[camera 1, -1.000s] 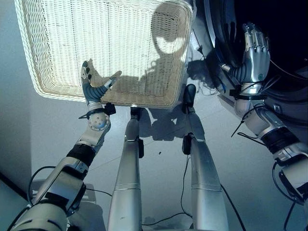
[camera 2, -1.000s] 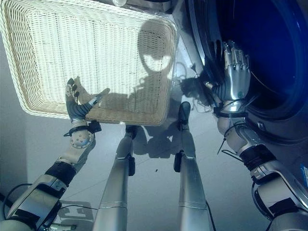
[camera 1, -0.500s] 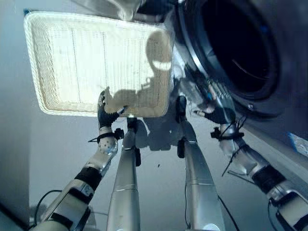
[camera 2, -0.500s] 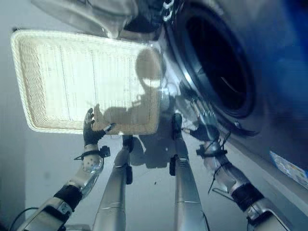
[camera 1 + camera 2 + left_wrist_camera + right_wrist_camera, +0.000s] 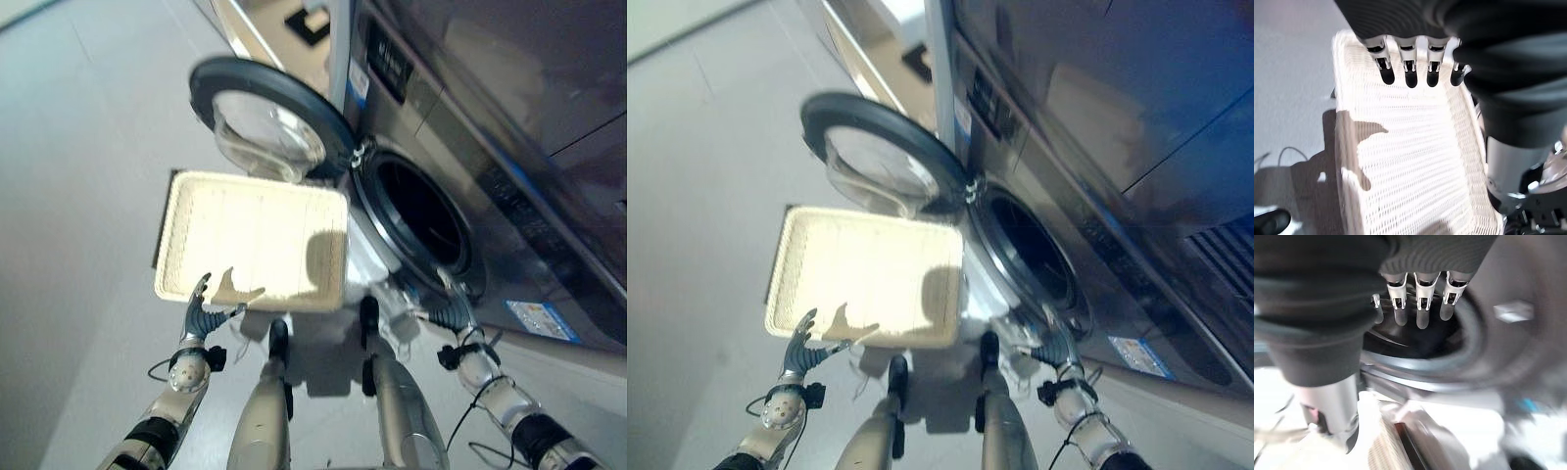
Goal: Put the clothes into the washing machine.
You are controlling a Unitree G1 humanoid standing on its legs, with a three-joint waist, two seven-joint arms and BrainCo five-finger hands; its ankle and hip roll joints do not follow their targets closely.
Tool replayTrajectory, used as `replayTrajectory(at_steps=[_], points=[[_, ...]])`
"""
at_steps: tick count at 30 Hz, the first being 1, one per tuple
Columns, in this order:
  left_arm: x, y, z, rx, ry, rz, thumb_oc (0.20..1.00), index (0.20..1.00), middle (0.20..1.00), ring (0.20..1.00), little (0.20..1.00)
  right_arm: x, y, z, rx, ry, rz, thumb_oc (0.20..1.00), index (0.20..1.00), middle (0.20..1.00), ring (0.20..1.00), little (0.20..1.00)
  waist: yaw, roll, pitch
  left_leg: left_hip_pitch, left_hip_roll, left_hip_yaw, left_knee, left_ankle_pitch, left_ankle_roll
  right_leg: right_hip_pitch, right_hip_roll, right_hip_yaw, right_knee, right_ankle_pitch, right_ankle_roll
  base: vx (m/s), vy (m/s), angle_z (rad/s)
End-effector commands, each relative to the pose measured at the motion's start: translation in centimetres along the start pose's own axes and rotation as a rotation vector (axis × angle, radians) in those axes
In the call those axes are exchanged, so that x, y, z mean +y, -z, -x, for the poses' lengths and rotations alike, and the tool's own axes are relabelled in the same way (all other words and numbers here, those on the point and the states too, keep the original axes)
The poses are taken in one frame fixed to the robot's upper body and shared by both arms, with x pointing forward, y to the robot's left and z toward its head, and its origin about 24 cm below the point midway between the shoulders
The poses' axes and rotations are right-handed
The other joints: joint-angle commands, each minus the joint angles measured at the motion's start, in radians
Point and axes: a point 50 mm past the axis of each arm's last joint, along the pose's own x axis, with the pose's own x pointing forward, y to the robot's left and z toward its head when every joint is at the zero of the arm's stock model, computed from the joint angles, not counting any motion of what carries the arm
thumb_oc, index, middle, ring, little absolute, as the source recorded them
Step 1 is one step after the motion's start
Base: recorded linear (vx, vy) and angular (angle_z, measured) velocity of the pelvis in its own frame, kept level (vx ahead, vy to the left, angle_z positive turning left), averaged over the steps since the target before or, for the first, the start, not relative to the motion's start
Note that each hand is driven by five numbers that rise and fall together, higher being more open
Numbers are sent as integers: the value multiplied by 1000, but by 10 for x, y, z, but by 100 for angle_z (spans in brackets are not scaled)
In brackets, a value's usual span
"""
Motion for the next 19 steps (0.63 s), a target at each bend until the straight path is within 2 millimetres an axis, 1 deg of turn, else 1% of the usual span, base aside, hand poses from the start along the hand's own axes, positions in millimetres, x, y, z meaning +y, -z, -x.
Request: replayTrajectory(at_steps=[1, 2, 3, 4, 5, 6, 7, 8, 9, 11, 12, 15, 19], points=[[0, 15, 6, 70, 92, -50, 1000, 1000, 1000, 1000, 1000, -7, 35, 10, 219, -109, -149, 1000, 1000, 1000, 1000, 1000, 15, 18, -59, 33, -80, 70, -7, -27, 53, 80, 41, -74, 62, -118, 68, 194, -4, 0], [-1, 26, 12, 132, 135, -50, 1000, 1000, 1000, 1000, 1000, -1, 54, 20, 327, -140, -196, 1000, 1000, 1000, 1000, 1000, 17, 18, -76, 60, -78, 74, -14, -30, 52, 110, 39, -75, 52, -120, 67, 155, -15, 5], [-3, 39, 20, 199, 185, -54, 1000, 1000, 1000, 1000, 1000, 3, 73, 32, 433, -162, -238, 1000, 1000, 1000, 1000, 1000, 20, 18, -111, 81, -77, 79, -19, -30, 52, 135, 37, -78, 40, -117, 67, 127, -11, 10], [-3, 44, 23, 228, 202, -50, 1000, 1000, 1000, 1000, 1000, 4, 79, 36, 459, -174, -242, 1000, 1000, 1000, 1000, 1000, 20, 18, -120, 91, -76, 80, -22, -31, 52, 147, 37, -78, 35, -117, 67, 194, -9, 13], [-5, 69, 41, 384, 278, 8, 1000, 1000, 1000, 1000, 1000, 11, 103, 57, 621, -216, -283, 1000, 1000, 1000, 1000, 1000, 24, 19, -163, 129, -75, 87, -32, -34, 52, 192, 37, -77, 17, -117, 64, 230, 8, 8], [-9, 86, 57, 481, 314, 9, 1000, 1000, 1000, 1000, 1000, 17, 119, 74, 743, -229, -307, 1000, 1000, 1000, 1000, 1000, 27, 22, -201, 166, -75, 93, -41, -38, 56, 233, 37, -77, 1, -118, 62, 277, 24, 9], [-12, 96, 67, 550, 334, 27, 1000, 1000, 1000, 1000, 1000, 22, 128, 85, 837, -238, -329, 1000, 1000, 1000, 1000, 1000, 29, 25, -227, 187, -75, 98, -48, -40, 58, 258, 38, -75, -10, -119, 60, 220, 34, 7], [-13, 102, 74, 588, 347, 38, 1000, 1000, 1000, 1000, 1000, 24, 132, 91, 885, -245, -332, 1000, 1000, 1000, 1000, 1000, 29, 26, -242, 199, -74, 102, -51, -42, 58, 272, 38, -75, -17, -120, 58, 179, 33, 11], [-15, 110, 83, 636, 356, 37, 1000, 1000, 1000, 1000, 1000, 27, 140, 104, 969, -258, -345, 1000, 1000, 1000, 1000, 1000, 31, 28, -267, 219, -73, 106, -57, -47, 60, 296, 39, -73, -27, -121, 57, 156, 24, 8], [-15, 118, 94, 696, 370, 36, 1000, 1000, 1000, 1000, 1000, 29, 149, 121, 1074, -261, -375, 1000, 1000, 1000, 1000, 1000, 34, 33, -299, 247, -71, 108, -63, -53, 62, 333, 42, -69, -44, -123, 54, 136, 25, 1], [-15, 121, 98, 730, 379, 37, 1000, 1000, 1000, 1000, 1000, 29, 152, 126, 1111, -247, -388, 1000, 1000, 1000, 1000, 1000, 34, 34, -314, 258, -70, 108, -63, -59, 63, 350, 43, -66, -52, -125, 53, 95, 18, 0], [-14, 129, 107, 795, 398, 57, 1000, 1000, 1000, 1000, 1000, 30, 157, 136, 1165, -235, -413, 1000, 1000, 1000, 1000, 1000, 33, 34, -344, 276, -68, 108, -63, -70, 63, 377, 45, -59, -68, -128, 52, 81, 9, 4], [-13, 133, 115, 828, 416, 66, 1000, 1000, 1000, 1000, 1000, 32, 159, 144, 1193, -243, -410, 1000, 1000, 1000, 1000, 1000, 32, 30, -367, 294, -63, 119, -63, -83, 65, 396, 46, -46, -83, -130, 50, 61, 5, 1]])
